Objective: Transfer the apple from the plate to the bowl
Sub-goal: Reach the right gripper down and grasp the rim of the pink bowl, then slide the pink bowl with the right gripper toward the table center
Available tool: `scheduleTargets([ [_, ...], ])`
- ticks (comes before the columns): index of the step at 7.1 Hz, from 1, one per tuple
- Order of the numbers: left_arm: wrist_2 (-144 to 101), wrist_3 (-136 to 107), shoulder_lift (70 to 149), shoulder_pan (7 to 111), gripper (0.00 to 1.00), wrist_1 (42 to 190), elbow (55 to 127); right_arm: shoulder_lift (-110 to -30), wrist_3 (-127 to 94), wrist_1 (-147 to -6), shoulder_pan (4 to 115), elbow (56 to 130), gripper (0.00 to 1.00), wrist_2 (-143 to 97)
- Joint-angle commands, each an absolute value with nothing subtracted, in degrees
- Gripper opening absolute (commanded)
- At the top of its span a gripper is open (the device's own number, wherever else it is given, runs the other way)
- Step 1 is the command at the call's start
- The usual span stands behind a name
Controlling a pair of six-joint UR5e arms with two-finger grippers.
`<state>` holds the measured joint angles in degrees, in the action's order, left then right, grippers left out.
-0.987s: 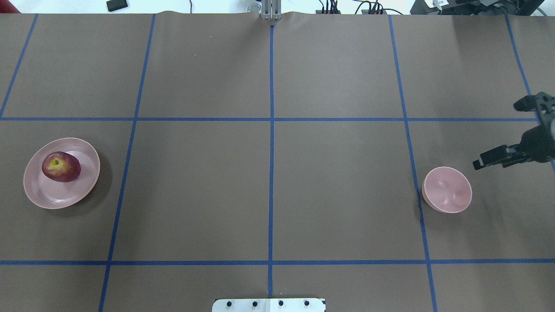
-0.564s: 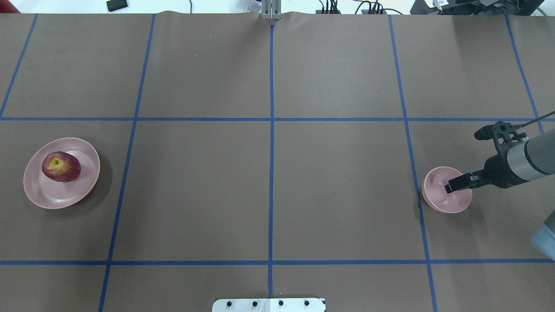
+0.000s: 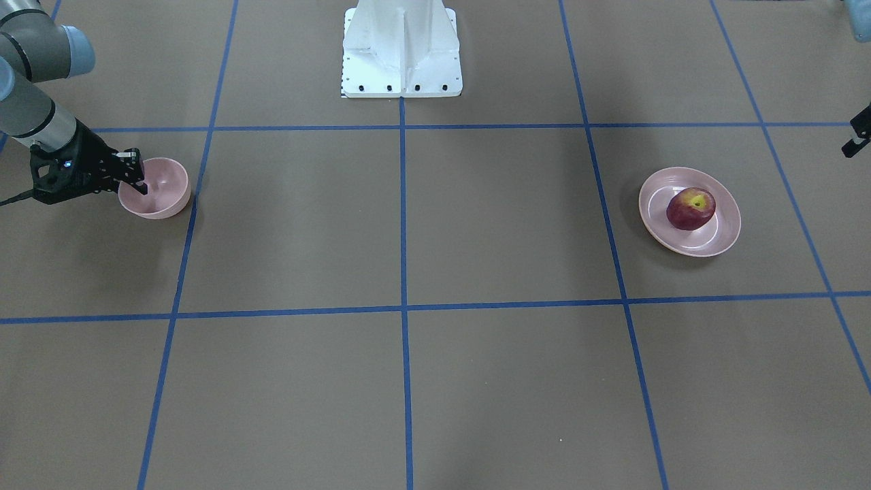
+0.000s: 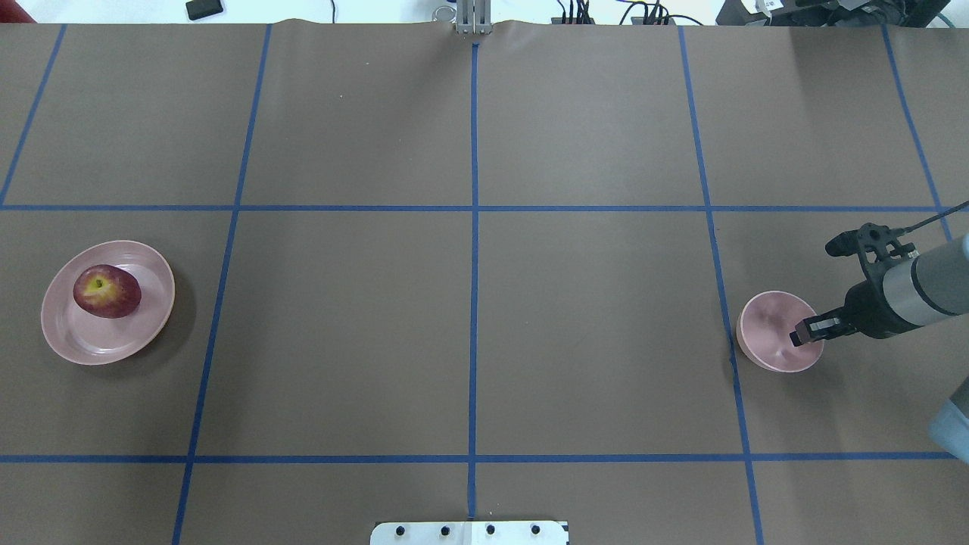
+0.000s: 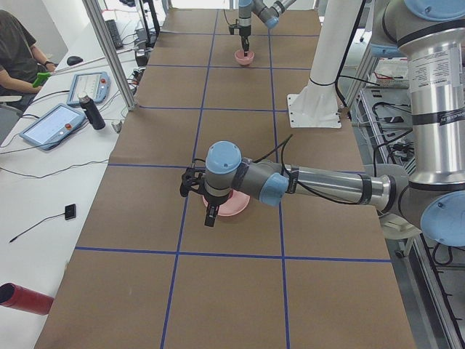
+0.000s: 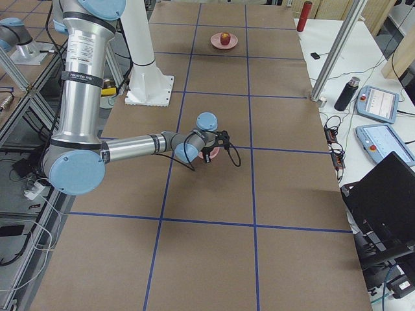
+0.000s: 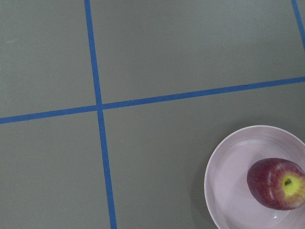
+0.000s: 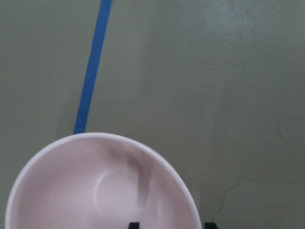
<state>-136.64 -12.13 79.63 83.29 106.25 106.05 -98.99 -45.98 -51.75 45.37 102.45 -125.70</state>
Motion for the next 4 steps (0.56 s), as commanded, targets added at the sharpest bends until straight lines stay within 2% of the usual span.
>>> scheduleTargets([
  [1, -136.84, -12.13, 79.63, 83.23, 0.98, 106.35, 105.91, -98.62, -45.70, -51.77, 45.44, 102.92, 0.00, -126.56],
  [3, -136.93, -12.13, 79.63, 83.23, 0.98, 106.35, 106.00, -92.07, -49.37, -53.16, 45.26, 102.22, 0.00, -126.92],
  [4, -136.93, -12.13, 79.63, 83.23, 0.98, 106.52, 106.00, -82.36, -57.14, -60.13, 44.83, 101.87, 0.00, -126.30],
])
